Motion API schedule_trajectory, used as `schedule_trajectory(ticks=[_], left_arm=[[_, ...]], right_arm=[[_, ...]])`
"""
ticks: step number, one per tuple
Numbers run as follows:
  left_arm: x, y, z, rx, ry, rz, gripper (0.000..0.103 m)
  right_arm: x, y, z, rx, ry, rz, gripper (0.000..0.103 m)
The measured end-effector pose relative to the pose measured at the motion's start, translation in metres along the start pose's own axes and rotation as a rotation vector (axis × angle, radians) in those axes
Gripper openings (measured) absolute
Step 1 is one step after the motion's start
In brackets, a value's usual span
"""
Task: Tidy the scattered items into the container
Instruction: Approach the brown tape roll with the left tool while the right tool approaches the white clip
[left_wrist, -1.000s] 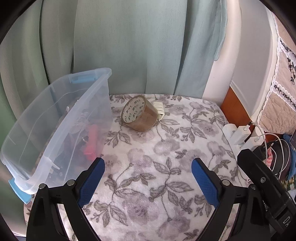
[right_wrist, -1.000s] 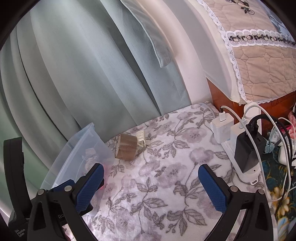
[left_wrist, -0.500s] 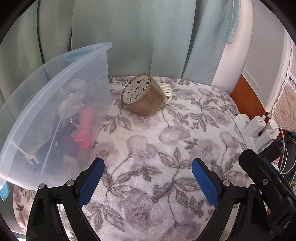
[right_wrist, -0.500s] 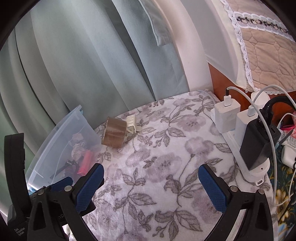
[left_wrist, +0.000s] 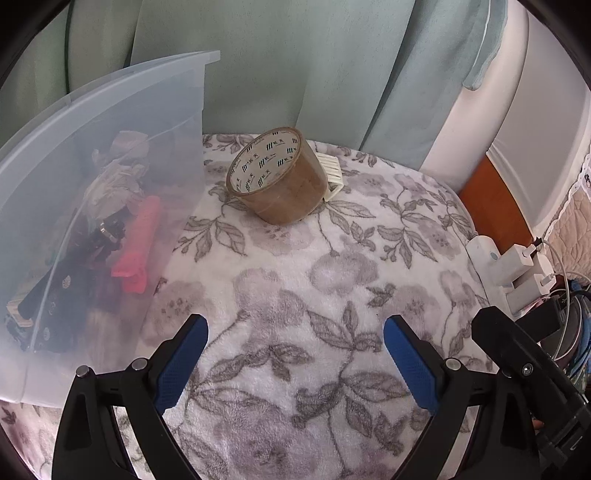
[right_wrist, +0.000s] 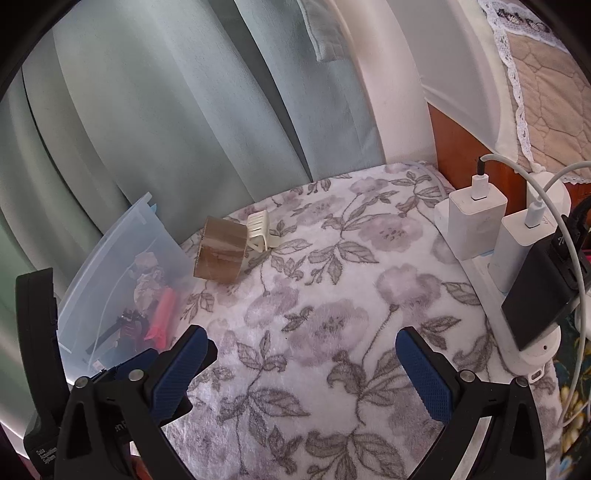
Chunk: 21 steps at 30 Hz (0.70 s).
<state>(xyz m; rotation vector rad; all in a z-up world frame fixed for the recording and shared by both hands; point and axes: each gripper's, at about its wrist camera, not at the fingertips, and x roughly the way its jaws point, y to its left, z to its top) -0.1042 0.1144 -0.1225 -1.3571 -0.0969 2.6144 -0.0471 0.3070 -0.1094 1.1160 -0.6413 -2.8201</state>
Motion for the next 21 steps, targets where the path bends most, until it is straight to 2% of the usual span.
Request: schedule_trajectory(ticks=[2, 13, 18, 21], left_arm=[[0.005, 0.001, 0.003, -0.006, 0.015, -0.008, 0.096], [0.033, 0.004, 0.029, 0.026, 0.004, 0.127, 0.096], [0.051, -0.005, 0.041, 0.111, -0.015, 0.214, 0.096], [0.060, -0.010, 0.045, 0.140, -0.018, 0.224, 0.096]], right_arm=[[0.004, 0.000, 0.002, -0.004, 0.006, -0.003, 0.103], [0.025, 0.000, 0.021, -0.026, 0.034, -0.016, 0.103], [0.033, -0.004, 0.028, -0.026, 0.029, -0.031, 0.103], [0.037, -0.006, 0.032, -0.025, 0.030, -0.037, 0.103]])
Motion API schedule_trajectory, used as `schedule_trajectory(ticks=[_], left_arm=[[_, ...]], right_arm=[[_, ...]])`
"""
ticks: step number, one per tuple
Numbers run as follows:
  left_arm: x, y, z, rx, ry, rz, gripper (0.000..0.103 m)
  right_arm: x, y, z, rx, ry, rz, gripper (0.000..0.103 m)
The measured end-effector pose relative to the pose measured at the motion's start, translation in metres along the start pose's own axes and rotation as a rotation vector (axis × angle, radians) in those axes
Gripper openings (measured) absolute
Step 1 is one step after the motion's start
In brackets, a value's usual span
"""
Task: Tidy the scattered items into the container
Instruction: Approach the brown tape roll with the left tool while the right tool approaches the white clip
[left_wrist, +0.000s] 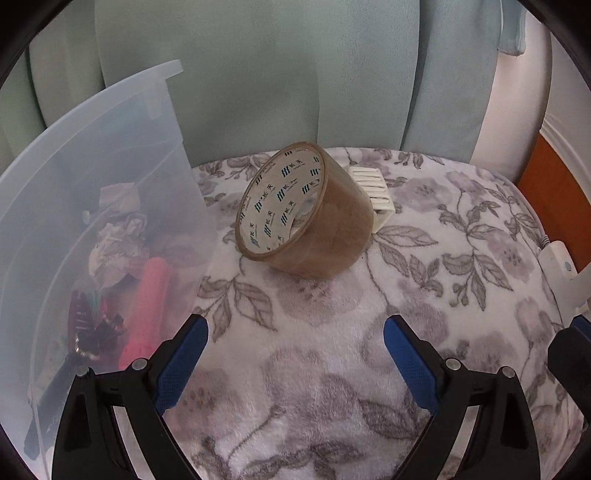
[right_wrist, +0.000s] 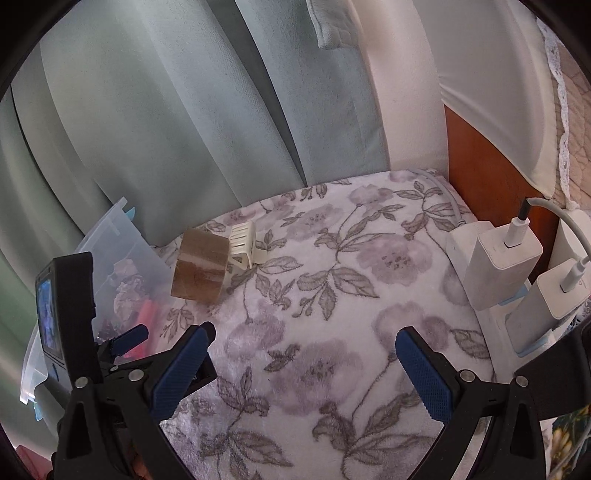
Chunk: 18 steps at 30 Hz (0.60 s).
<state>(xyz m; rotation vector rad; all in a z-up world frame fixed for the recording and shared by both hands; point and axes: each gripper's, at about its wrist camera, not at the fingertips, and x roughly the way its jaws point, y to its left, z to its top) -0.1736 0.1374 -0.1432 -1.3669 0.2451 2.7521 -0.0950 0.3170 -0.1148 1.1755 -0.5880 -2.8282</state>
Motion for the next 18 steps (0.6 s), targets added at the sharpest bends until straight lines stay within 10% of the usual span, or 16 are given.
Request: schedule_trajectory(ticks=[18], left_arm=[[0.041, -0.026, 0.025, 0.158, -0.049, 0.220, 0.096]], right_arm=[[0.020, -0.014, 0.001, 0.041, 0.034, -0.005, 0.103]])
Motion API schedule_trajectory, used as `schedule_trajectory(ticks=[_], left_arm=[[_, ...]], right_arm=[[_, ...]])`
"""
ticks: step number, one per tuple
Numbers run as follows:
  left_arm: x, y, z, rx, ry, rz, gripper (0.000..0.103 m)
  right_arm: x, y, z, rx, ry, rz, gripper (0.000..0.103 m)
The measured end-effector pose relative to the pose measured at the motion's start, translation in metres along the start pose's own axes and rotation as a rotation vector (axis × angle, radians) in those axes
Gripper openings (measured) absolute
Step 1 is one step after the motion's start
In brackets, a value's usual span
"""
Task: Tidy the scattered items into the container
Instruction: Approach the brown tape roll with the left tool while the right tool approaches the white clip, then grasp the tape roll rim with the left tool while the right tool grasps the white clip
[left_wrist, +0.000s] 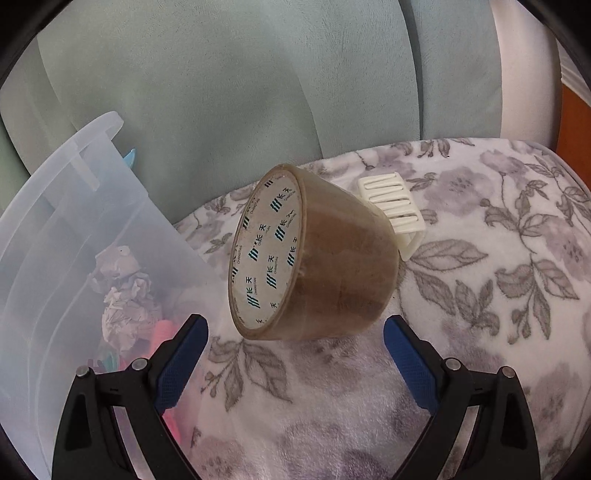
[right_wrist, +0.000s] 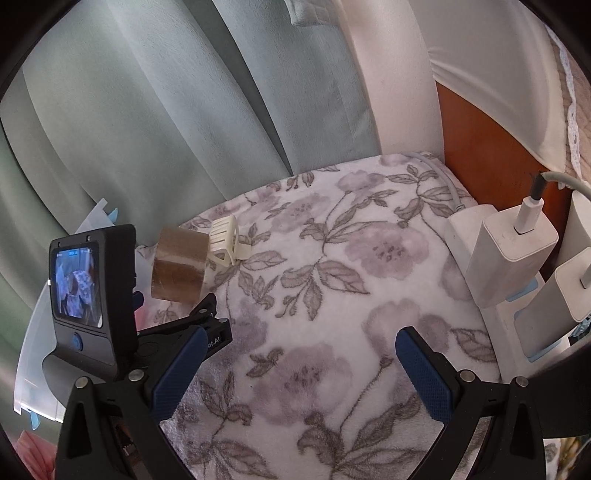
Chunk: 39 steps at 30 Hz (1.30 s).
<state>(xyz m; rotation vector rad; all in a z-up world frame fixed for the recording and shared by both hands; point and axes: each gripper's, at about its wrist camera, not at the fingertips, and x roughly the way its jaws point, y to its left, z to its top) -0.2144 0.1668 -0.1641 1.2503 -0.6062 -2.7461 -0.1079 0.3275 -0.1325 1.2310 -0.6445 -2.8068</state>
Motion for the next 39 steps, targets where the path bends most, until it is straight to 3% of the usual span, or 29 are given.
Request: schedule_trajectory(ticks=[6, 13, 22, 24, 26, 29, 31, 39], left_arm=[[-0.002, 0.013, 0.005, -0.058, -0.036, 0.010, 0.094], [0.002, 0.023, 0.010, -0.080, -0.044, -0.014, 0.074], [0.014, 0.024, 0.020, -0.055, -0.054, -0.014, 0.073], [0.014, 0.028, 0.022, -0.073, -0.065, -0.016, 0.069], [0.013, 0.032, 0.024, -0.094, -0.071, -0.009, 0.057], [0.015, 0.039, 0.026, -0.129, -0.072, 0.001, 0.053], [0.017, 0.042, 0.027, -0.143, -0.074, 0.021, 0.040], [0.031, 0.044, 0.035, -0.164, -0.052, 0.075, 0.030]], right_arm=[[0.004, -0.001, 0.002, 0.001, 0.010, 0.003, 0.103], [0.008, 0.003, 0.004, -0.010, 0.021, 0.011, 0.103], [0.016, 0.003, 0.010, -0.009, 0.030, 0.016, 0.103], [0.017, 0.003, 0.010, -0.010, 0.032, 0.018, 0.103], [0.017, 0.003, 0.009, -0.010, 0.034, 0.017, 0.103], [0.018, 0.004, 0.008, -0.007, 0.034, 0.018, 0.103], [0.018, 0.004, 0.008, -0.010, 0.034, 0.019, 0.103], [0.021, 0.006, 0.007, -0.016, 0.043, 0.024, 0.103]])
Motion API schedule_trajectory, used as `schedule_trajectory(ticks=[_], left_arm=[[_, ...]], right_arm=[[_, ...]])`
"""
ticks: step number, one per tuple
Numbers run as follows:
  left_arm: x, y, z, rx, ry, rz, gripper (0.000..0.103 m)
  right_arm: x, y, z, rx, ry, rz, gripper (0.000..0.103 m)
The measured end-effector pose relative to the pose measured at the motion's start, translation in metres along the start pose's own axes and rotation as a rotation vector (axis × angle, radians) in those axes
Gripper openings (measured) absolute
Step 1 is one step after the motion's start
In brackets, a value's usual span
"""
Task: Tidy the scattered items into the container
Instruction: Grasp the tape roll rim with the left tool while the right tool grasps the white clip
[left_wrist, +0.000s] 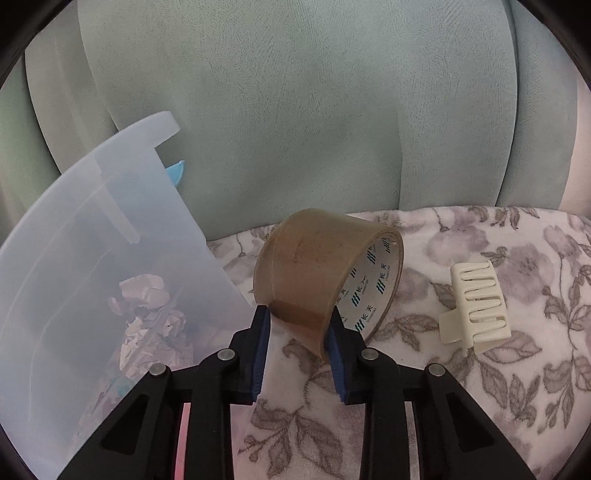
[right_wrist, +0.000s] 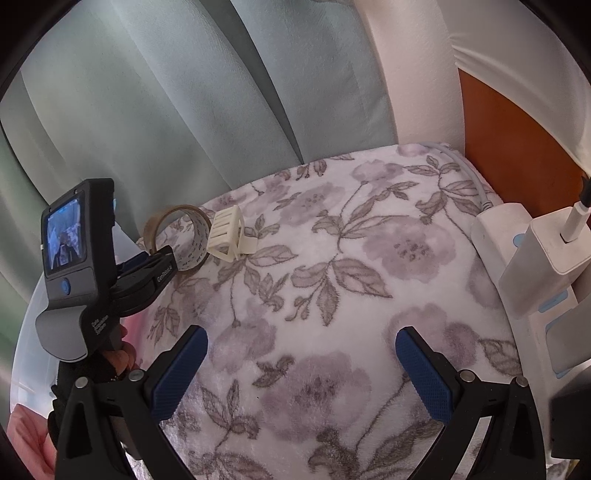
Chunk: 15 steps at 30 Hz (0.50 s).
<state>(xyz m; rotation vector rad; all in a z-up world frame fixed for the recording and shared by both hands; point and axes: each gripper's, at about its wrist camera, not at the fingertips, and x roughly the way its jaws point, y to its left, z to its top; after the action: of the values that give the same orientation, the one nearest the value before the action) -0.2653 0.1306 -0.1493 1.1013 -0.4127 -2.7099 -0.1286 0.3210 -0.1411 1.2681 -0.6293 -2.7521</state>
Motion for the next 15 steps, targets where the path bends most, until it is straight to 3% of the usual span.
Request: schedule_trajectory(ticks=[7, 11, 15], left_arm=[[0.011, -0.010, 0.006, 0.016, 0.001, 0.073, 0.027], [0.015, -0.004, 0.008, -0.017, -0.009, 0.092, 0.012], [0.013, 0.002, 0.006, -0.035, -0.021, 0.096, 0.007]], right_arm=[[0.001, -0.002, 0.000, 0.003, 0.006, 0.001, 0.103], [0.001, -0.003, 0.000, 0.004, 0.006, 0.001, 0.103], [0.001, -0.004, 0.001, 0.009, 0.005, 0.000, 0.103]])
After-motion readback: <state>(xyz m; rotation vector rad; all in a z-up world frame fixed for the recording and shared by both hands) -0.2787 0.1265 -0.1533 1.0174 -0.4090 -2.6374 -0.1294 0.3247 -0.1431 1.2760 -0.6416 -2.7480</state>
